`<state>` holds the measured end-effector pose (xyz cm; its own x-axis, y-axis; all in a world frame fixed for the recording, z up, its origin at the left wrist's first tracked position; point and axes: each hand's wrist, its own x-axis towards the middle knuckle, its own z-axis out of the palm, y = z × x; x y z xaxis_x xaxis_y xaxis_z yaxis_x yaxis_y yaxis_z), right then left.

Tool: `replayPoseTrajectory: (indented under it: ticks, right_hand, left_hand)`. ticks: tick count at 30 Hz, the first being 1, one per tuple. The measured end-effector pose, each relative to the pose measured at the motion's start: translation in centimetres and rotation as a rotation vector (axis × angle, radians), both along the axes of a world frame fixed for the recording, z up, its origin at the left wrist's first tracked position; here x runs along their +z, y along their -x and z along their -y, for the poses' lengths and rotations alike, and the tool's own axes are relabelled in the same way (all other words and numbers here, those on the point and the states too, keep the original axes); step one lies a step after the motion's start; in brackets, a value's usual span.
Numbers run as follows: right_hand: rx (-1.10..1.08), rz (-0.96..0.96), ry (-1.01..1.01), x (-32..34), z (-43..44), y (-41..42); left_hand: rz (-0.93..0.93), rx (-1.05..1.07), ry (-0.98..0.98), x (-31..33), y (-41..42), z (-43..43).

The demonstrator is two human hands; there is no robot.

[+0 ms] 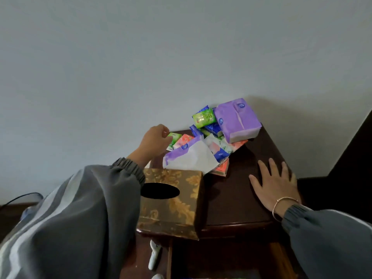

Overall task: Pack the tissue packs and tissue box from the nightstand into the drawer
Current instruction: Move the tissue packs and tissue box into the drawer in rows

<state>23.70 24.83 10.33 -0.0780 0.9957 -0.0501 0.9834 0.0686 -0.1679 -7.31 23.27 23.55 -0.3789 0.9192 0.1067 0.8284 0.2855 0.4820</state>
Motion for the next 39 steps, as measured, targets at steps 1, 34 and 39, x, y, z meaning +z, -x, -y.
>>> replayPoseTrajectory:
  ticks: [1, 34, 39]
  right_hand:
    - [-0.006, 0.010, -0.010, 0.0, 0.1, 0.0]
    - [-0.016, 0.049, -0.014, 0.1, 0.3, 0.2]
    - [-0.013, 0.039, -0.028, -0.1, 0.3, 0.2]
  left_hand:
    - [-0.006, 0.018, 0.061, -0.6, 0.5, -1.8]
    - [-0.015, -0.370, 0.221, -1.4, -3.0, -15.2]
    - [-0.124, -0.402, 0.284, -1.9, -3.8, -16.6]
